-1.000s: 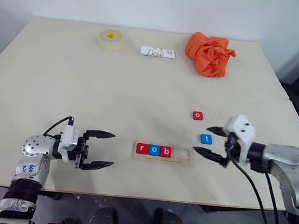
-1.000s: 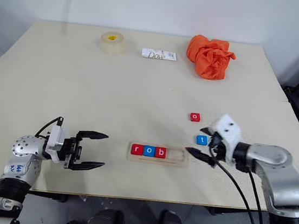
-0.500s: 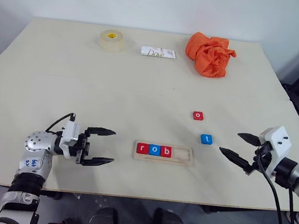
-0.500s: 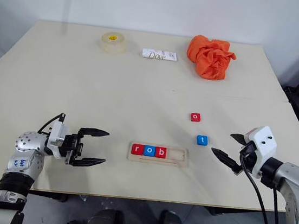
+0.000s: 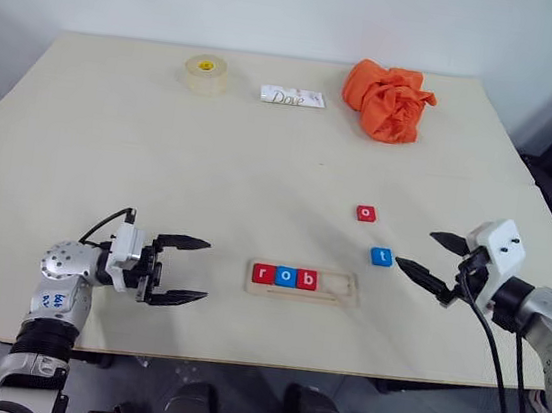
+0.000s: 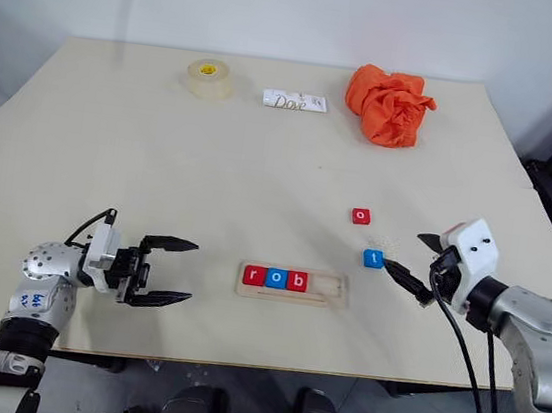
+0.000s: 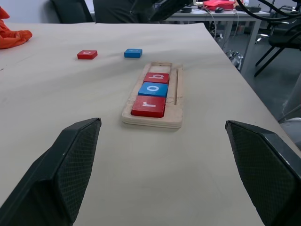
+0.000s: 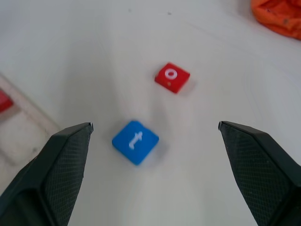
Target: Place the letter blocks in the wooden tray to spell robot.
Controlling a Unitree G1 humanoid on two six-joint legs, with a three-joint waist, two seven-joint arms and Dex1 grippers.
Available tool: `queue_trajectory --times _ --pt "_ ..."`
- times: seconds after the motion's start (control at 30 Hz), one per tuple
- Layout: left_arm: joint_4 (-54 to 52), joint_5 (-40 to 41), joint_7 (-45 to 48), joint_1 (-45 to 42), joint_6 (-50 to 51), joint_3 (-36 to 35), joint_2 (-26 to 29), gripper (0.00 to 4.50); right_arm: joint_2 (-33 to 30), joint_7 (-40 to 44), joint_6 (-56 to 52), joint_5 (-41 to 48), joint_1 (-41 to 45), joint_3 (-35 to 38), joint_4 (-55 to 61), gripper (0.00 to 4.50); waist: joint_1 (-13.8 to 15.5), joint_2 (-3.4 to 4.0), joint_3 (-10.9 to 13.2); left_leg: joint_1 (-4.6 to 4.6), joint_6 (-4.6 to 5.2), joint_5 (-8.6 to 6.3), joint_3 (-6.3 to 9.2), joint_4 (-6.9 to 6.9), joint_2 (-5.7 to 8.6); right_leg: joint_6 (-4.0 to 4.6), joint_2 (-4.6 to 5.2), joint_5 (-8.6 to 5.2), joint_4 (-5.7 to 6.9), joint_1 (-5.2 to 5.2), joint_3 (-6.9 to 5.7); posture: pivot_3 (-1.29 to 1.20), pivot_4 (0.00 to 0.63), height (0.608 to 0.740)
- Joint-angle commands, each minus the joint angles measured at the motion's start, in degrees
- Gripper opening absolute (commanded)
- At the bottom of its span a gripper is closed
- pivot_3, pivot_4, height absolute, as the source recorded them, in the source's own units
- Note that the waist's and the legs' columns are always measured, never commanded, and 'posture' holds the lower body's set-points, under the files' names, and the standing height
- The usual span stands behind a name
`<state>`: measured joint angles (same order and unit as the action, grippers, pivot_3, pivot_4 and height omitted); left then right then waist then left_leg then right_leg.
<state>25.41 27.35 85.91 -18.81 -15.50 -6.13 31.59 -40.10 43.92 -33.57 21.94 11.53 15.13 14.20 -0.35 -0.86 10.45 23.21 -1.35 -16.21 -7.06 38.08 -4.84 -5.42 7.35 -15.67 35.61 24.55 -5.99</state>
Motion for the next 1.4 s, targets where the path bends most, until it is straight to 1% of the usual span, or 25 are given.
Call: queue_trajectory --times 0.03,0.17,0.33,0.43,0.7,0.8,0.87,0.9,0.93,1.03,1.2,1.33,1.4 --pt "-2.8 1.0 0.1 1.0 -0.4 -1.0 0.3 4.50 4.0 -6.8 -1.1 -1.7 5.4 -2.7 -2.7 4.48 -0.1 0.00 0.0 0.00 0.00 0.00 0.00 0.00 0.00 0.00 0.00 0.00 0.02 0.01 0.00 0.00 0.150 0.740" --pt "-4.7 1.0 -0.8 2.0 0.1 -1.2 0.1 4.50 9.6 -14.0 -1.5 -5.6 12.0 -7.0 -9.8 4.48 -0.1 0.00 0.0 0.02 -0.01 0.01 0.00 -0.01 0.00 0.01 0.01 -0.01 0.03 0.02 0.00 0.00 0.150 0.740" --pt "-6.8 1.1 -2.1 3.6 0.3 -1.5 0.0 4.50 15.5 -20.2 2.1 -8.9 17.4 -8.6 -20.1 4.48 0.0 0.01 0.0 0.05 -0.01 0.01 -0.01 -0.01 0.00 0.01 0.01 -0.01 0.03 0.04 0.00 0.00 0.150 0.740" --pt "-8.3 1.3 -2.9 5.0 0.5 -1.8 0.1 4.50 18.4 -22.4 4.3 -10.2 19.8 -9.0 -25.3 4.48 -0.3 0.01 0.0 0.05 0.00 0.01 -0.05 -0.01 0.00 0.01 0.01 -0.01 0.02 0.04 0.01 0.00 0.150 0.740" --pt "-9.8 1.3 -4.3 6.3 0.7 -1.8 0.2 4.50 23.6 -25.4 7.7 -11.8 21.9 -10.0 -31.7 4.48 -1.4 0.03 0.0 0.03 0.00 0.01 -0.02 -0.04 -0.01 0.01 0.00 -0.01 0.05 0.03 0.02 0.00 0.150 0.740" --pt "-9.8 1.3 -4.5 6.3 0.6 -1.7 0.1 4.50 25.3 -27.6 8.1 -11.9 22.1 -9.2 -32.6 3.89 -1.6 0.03 0.0 0.00 -0.01 0.02 -0.04 -0.05 -0.04 0.01 -0.02 -0.01 0.08 0.03 0.02 0.00 0.150 0.740" --pt "-9.7 1.2 -4.6 6.2 0.6 -1.7 0.0 4.50 25.7 -28.2 8.0 -12.1 21.8 -9.5 -32.0 3.26 -1.6 0.04 0.0 0.00 -0.02 0.02 -0.03 -0.04 -0.05 0.01 -0.03 -0.01 0.08 0.03 0.02 0.00 0.150 0.740" --pt "-9.6 1.2 -4.6 6.2 0.6 -1.7 0.0 4.50 25.8 -28.3 7.9 -12.2 21.7 -9.5 -31.7 2.85 -1.6 0.03 0.0 0.00 -0.02 0.03 -0.03 -0.05 -0.05 0.01 -0.03 -0.01 0.09 0.03 0.02 0.00 0.150 0.740" --pt "-9.4 1.2 -4.5 6.1 0.5 -1.6 0.0 4.50 25.8 -28.7 8.0 -12.4 21.6 -9.6 -31.4 2.56 -1.6 0.03 0.0 0.00 -0.02 0.03 -0.03 -0.05 -0.05 0.01 -0.03 -0.01 0.09 0.02 0.02 0.00 0.150 0.740" --pt "-8.9 1.2 -4.3 5.7 0.4 -1.4 -0.1 4.50 25.9 -29.8 8.3 -12.2 21.2 -9.3 -29.2 1.49 -1.6 0.04 0.0 0.00 -0.02 0.03 -0.03 -0.04 -0.04 0.01 -0.02 -0.01 0.08 0.02 0.02 0.00 0.150 0.740" --pt "-7.7 1.0 -3.7 4.6 0.4 -0.9 -0.4 4.50 24.7 -29.1 6.1 -11.8 21.1 -10.1 -24.1 1.45 -1.5 0.04 0.0 0.01 -0.02 0.02 -0.03 -0.05 -0.04 0.01 -0.02 -0.01 0.07 0.03 0.03 0.00 0.150 0.740" --pt "-6.5 0.8 -3.2 3.7 0.1 -0.7 -0.7 4.50 24.1 -29.4 3.4 -11.2 20.9 -9.4 -19.3 1.45 -1.4 0.05 0.0 0.03 -0.02 0.02 -0.03 -0.05 -0.04 0.01 -0.02 -0.01 0.08 0.06 0.03 0.00 0.150 0.740" --pt "-5.9 0.7 -2.9 3.2 -0.1 -0.4 -1.0 4.50 23.0 -28.8 1.3 -10.7 19.5 -9.1 -14.4 1.45 -1.4 0.06 0.0 0.04 -0.02 0.02 -0.03 -0.05 -0.04 0.01 -0.02 -0.01 0.06 0.06 0.03 0.00 0.150 0.740"
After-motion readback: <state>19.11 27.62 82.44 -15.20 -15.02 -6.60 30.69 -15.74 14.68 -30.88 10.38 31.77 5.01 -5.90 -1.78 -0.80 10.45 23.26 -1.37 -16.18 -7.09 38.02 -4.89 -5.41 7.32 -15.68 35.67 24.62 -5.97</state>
